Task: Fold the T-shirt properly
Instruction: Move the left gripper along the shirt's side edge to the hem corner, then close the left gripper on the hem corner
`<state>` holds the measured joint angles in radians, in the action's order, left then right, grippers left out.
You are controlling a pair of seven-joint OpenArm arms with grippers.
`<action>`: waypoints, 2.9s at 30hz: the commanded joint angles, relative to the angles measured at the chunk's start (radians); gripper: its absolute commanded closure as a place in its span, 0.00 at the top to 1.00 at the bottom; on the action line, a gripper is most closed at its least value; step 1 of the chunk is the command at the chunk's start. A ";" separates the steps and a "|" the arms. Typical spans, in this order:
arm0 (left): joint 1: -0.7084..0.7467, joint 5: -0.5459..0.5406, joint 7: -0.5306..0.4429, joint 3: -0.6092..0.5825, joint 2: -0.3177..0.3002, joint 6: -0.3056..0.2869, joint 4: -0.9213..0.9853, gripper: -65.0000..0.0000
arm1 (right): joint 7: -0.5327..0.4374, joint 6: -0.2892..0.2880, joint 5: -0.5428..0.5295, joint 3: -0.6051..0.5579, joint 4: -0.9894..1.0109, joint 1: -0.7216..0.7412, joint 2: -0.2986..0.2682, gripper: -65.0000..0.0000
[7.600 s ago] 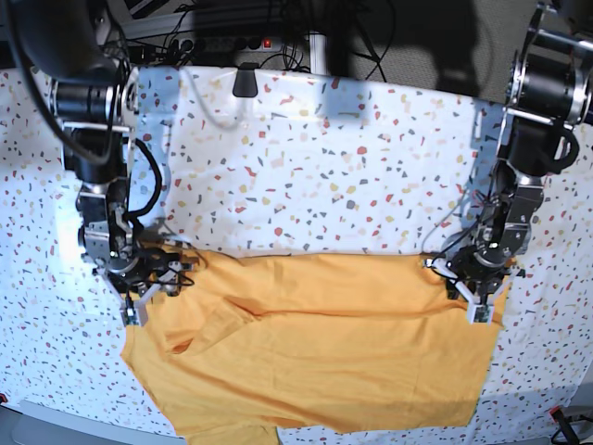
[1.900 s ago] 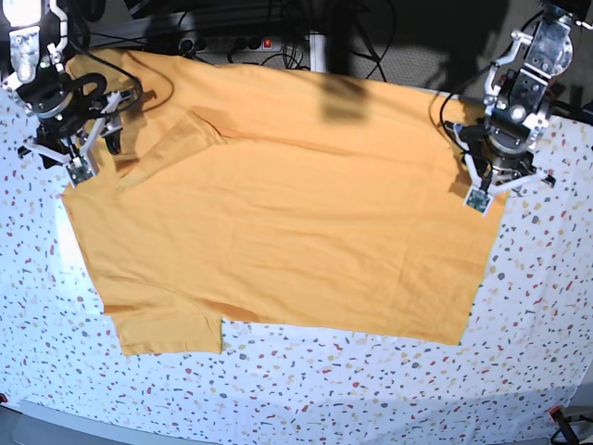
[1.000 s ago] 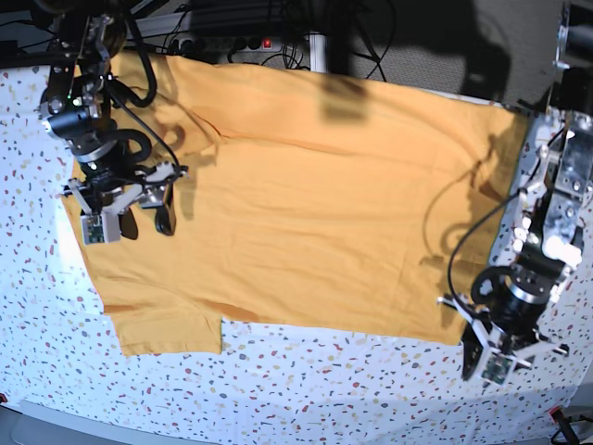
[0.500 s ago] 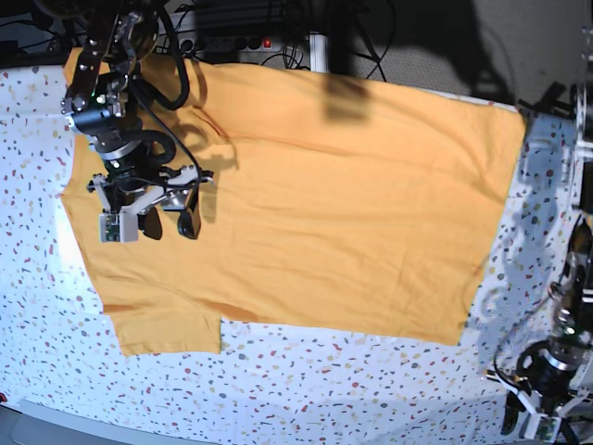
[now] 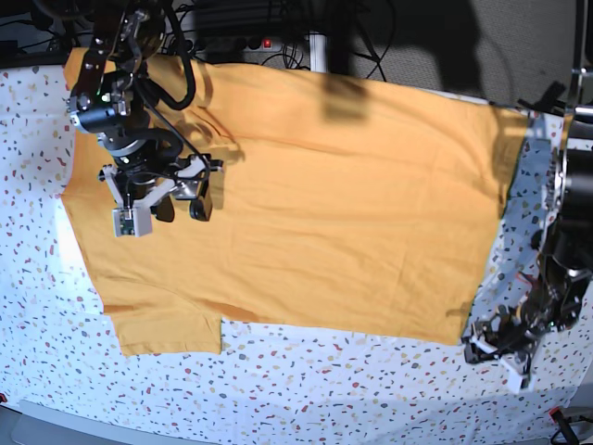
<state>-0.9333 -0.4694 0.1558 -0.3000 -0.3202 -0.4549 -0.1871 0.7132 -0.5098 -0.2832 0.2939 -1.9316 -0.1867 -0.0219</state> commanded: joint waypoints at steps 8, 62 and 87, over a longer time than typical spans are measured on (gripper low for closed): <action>0.077 -0.014 -0.083 0.004 -0.007 -0.010 -0.015 0.45 | -0.016 -0.017 -0.038 0.000 -0.018 0.009 -0.003 0.52; 0.208 0.031 -0.293 0.004 0.054 -0.006 -0.116 0.45 | -0.016 -0.018 -0.069 0.000 -0.019 0.009 -0.003 0.52; 0.230 0.034 -0.439 0.004 0.032 0.215 -0.123 0.45 | -0.005 -0.018 -0.069 0.000 -0.019 0.009 -0.003 0.52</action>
<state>-0.6659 -0.4305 -0.2535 -0.2996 -0.2783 -0.2371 -0.2924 0.7269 -0.5106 -0.3401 0.2939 -1.9316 -0.1864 -0.0219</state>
